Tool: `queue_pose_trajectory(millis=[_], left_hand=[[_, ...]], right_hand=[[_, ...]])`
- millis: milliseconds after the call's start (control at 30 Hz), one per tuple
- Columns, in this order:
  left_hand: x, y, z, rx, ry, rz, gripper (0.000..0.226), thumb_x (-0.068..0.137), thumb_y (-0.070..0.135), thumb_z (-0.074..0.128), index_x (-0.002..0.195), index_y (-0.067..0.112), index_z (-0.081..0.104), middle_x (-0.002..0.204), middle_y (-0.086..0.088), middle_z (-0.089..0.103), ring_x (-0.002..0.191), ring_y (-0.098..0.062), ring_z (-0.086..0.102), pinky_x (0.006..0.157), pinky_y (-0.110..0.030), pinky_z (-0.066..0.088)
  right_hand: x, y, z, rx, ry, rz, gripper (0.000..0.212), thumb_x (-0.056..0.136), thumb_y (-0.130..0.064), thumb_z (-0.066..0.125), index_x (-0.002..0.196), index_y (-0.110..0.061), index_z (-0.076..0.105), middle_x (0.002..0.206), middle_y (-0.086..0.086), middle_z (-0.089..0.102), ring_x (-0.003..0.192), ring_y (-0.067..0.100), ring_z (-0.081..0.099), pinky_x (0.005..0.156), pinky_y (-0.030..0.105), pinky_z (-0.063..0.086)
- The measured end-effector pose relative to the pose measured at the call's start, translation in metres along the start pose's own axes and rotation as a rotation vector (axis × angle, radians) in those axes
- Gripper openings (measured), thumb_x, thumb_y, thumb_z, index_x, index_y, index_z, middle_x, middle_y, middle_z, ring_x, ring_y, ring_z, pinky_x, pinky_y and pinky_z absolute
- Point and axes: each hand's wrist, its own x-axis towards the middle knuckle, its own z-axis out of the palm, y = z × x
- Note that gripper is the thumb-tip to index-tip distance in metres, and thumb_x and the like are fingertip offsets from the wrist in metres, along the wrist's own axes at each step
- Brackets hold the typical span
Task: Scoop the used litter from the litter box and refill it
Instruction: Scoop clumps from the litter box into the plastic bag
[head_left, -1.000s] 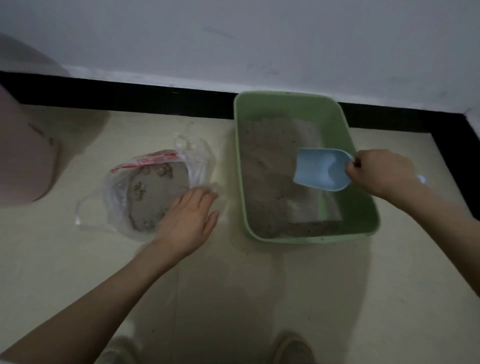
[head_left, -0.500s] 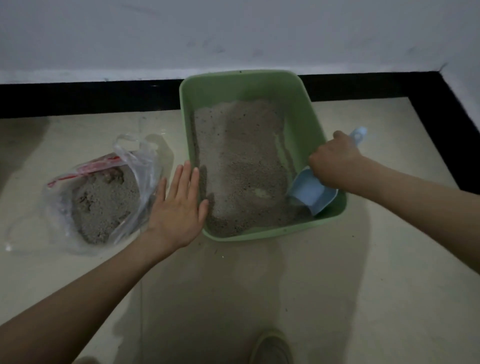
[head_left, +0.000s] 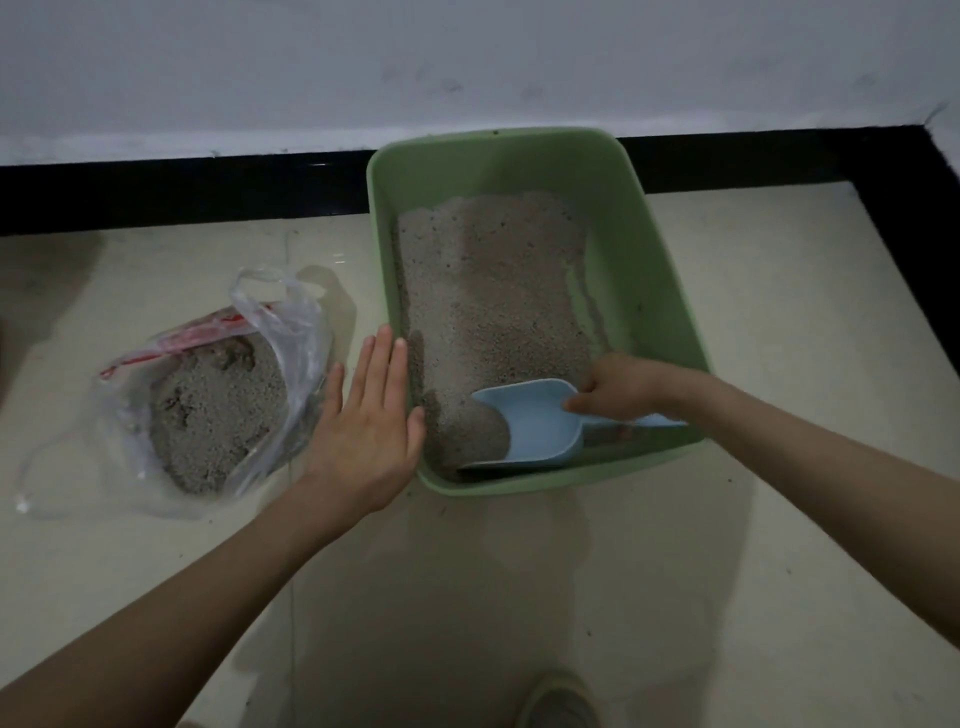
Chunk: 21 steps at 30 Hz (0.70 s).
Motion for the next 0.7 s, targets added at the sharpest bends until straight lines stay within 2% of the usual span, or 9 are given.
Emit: queue_pose_trajectory(millis=[100, 200, 367, 500, 633, 700], left_hand=[[-0.001, -0.001, 0.001, -0.018, 0.005, 0.003, 0.071, 0.086, 0.043, 0.005, 0.146, 0.008, -0.009, 0.149, -0.002, -0.022, 0.139, -0.013, -0.019, 0.112, -0.038, -0.012], [-0.001, -0.001, 0.002, -0.035, 0.028, 0.012, 0.071, 0.087, 0.041, 0.008, 0.146, 0.005, -0.003, 0.153, -0.005, -0.014, 0.141, -0.015, -0.012, 0.114, -0.04, -0.006], [-0.001, -0.003, 0.006, -0.056, 0.048, 0.012, 0.07, 0.087, 0.039, 0.013, 0.147, 0.005, 0.0, 0.155, -0.008, -0.007, 0.142, -0.015, -0.009, 0.115, -0.042, -0.001], [-0.001, -0.002, 0.007, -0.045, 0.053, 0.018, 0.07, 0.087, 0.037, 0.016, 0.147, 0.004, 0.003, 0.156, -0.01, -0.002, 0.142, -0.016, -0.004, 0.115, -0.042, 0.001], [0.0, 0.001, 0.006, -0.044, 0.054, 0.01, 0.071, 0.085, 0.037, 0.016, 0.147, 0.004, 0.004, 0.156, -0.011, 0.0, 0.142, -0.016, -0.003, 0.115, -0.043, 0.002], [0.0, 0.0, 0.007, -0.034, 0.061, 0.005, 0.071, 0.085, 0.036, 0.018, 0.147, 0.003, 0.007, 0.156, -0.012, 0.004, 0.143, -0.018, 0.001, 0.115, -0.044, 0.005]], right_hand=[[-0.002, -0.012, 0.007, 0.218, -0.022, 0.081, 0.037, 0.095, -0.03, 0.048, 0.066, -0.009, 0.05, 0.064, 0.007, 0.054, 0.049, 0.016, 0.052, 0.048, 0.024, 0.043], [-0.004, -0.016, 0.018, 0.554, -0.075, 0.174, 0.031, 0.098, -0.023, 0.046, 0.071, -0.008, 0.044, 0.068, 0.007, 0.046, 0.052, 0.017, 0.044, 0.044, 0.024, 0.037], [-0.002, -0.014, 0.021, 0.768, -0.092, 0.264, 0.028, 0.098, -0.02, 0.048, 0.074, -0.007, 0.044, 0.07, 0.007, 0.045, 0.052, 0.016, 0.042, 0.029, 0.01, 0.03], [0.003, -0.018, 0.022, 1.007, -0.156, 0.298, 0.023, 0.099, -0.017, 0.045, 0.08, -0.005, 0.046, 0.07, 0.007, 0.045, 0.026, 0.011, 0.045, 0.028, 0.01, 0.031], [0.023, -0.03, 0.017, 1.242, -0.131, 0.29, 0.015, 0.098, -0.013, 0.044, 0.104, 0.001, 0.045, 0.076, 0.009, 0.046, 0.039, 0.016, 0.049, 0.029, 0.012, 0.036], [0.04, -0.038, 0.005, 1.262, -0.147, 0.278, 0.015, 0.098, -0.013, 0.045, 0.105, 0.0, 0.045, 0.077, 0.009, 0.047, 0.028, 0.014, 0.047, 0.03, 0.013, 0.037]])
